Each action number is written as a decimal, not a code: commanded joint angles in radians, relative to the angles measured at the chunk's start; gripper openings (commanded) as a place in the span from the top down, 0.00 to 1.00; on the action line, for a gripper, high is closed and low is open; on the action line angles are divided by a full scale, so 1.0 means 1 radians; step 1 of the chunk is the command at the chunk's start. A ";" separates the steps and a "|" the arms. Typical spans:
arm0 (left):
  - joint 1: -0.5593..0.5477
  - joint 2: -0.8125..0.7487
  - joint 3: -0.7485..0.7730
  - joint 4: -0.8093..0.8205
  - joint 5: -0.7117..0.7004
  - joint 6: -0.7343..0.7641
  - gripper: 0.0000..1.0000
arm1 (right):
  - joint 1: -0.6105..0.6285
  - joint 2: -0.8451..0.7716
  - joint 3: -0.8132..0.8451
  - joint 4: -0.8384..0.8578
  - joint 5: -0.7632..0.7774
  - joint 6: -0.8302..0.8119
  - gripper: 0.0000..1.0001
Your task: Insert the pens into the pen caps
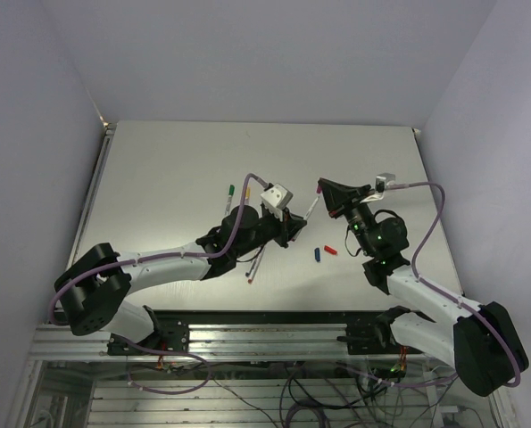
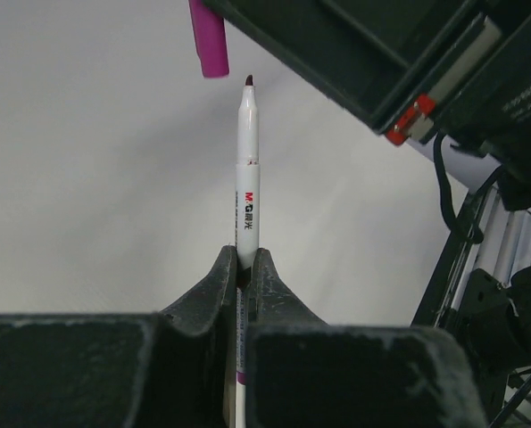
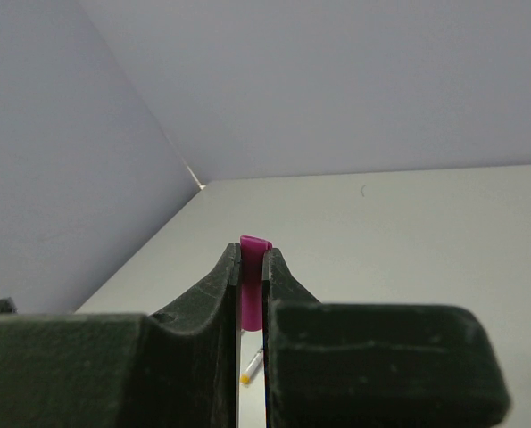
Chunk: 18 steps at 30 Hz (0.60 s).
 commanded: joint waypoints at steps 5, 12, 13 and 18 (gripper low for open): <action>-0.004 0.001 0.001 0.080 -0.020 -0.034 0.93 | -0.001 -0.001 -0.031 0.170 -0.023 0.059 1.00; -0.003 0.003 -0.011 0.089 -0.037 -0.034 0.93 | -0.001 -0.004 -0.026 0.175 -0.014 0.069 1.00; -0.003 0.003 -0.012 0.092 -0.038 -0.033 0.93 | -0.001 -0.003 -0.024 0.172 -0.019 0.072 1.00; -0.004 -0.007 -0.017 0.104 -0.051 -0.030 0.93 | -0.001 0.000 -0.023 0.168 -0.029 0.083 1.00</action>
